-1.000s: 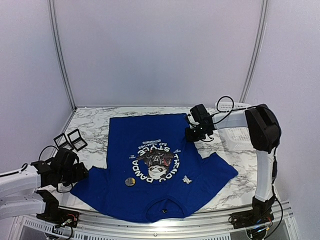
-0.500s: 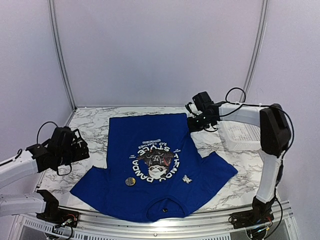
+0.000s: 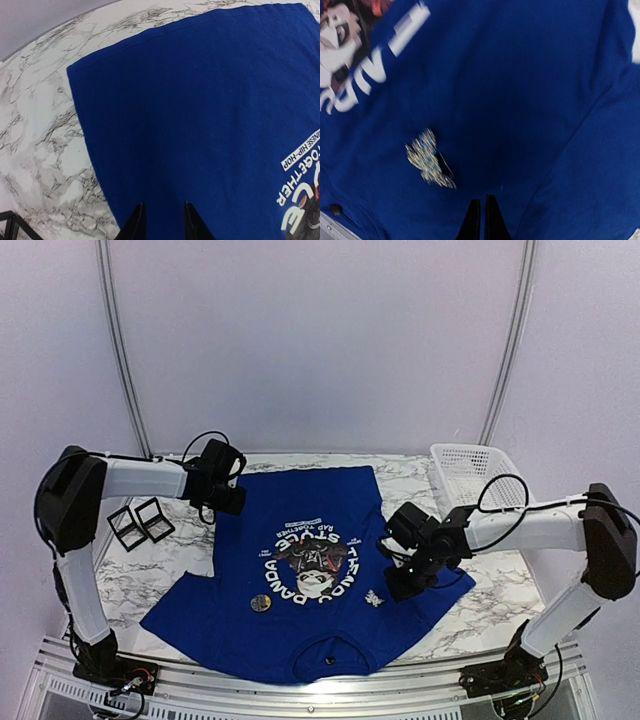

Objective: Pin the brooch onto the clothing
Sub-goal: Smooth out the clothing with brooches at the center of the board.

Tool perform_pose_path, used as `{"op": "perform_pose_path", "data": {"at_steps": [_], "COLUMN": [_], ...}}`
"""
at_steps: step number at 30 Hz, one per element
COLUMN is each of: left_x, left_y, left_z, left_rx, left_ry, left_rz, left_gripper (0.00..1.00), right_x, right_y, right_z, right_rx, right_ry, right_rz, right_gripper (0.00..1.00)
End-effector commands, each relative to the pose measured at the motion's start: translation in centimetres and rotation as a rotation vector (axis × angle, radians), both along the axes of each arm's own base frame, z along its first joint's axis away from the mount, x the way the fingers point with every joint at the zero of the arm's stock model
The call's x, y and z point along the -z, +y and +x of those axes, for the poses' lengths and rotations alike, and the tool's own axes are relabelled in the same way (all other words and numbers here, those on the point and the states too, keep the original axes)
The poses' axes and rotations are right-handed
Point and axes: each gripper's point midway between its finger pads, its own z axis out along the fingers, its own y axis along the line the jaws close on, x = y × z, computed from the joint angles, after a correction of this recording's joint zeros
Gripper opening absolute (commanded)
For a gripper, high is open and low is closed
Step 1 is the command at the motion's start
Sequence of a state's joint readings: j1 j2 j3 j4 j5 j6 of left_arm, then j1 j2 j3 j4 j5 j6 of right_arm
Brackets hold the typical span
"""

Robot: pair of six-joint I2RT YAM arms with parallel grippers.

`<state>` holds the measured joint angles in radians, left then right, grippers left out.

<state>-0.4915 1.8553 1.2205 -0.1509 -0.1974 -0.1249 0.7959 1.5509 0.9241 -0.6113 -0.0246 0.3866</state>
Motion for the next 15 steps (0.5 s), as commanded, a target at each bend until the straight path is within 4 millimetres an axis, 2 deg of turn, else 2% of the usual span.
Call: {"op": "perform_pose_path", "data": {"at_steps": [1, 6, 7, 8, 13, 15], "left_x": [3.8, 7.8, 7.9, 8.7, 8.9, 8.7], "left_y": [-0.8, 2.1, 2.5, 2.8, 3.4, 3.3], "left_z": [1.3, 2.7, 3.0, 3.1, 3.9, 4.2], "left_rx": [0.092, 0.0, -0.014, -0.002, -0.03, -0.032], "left_ry": [0.091, 0.165, 0.168, 0.187, 0.197, 0.19], "left_rz": [0.117, 0.34, 0.369, 0.415, 0.46, 0.456], "left_gripper": [0.27, 0.32, 0.33, 0.33, 0.34, 0.34], "right_x": [1.0, 3.2, 3.4, 3.6, 3.9, 3.5], "right_y": [-1.9, -4.8, -5.2, -5.6, -7.5, -7.8], "right_z": [-4.0, -7.8, -8.4, -8.9, -10.3, -10.2], "right_rx": [0.14, 0.227, 0.24, 0.253, 0.3, 0.305], "right_ry": [0.12, 0.219, 0.234, 0.249, 0.269, 0.259], "right_rz": [0.02, 0.008, 0.01, 0.011, -0.031, -0.035], "right_gripper": [0.0, 0.0, 0.0, 0.0, 0.0, 0.0]}}
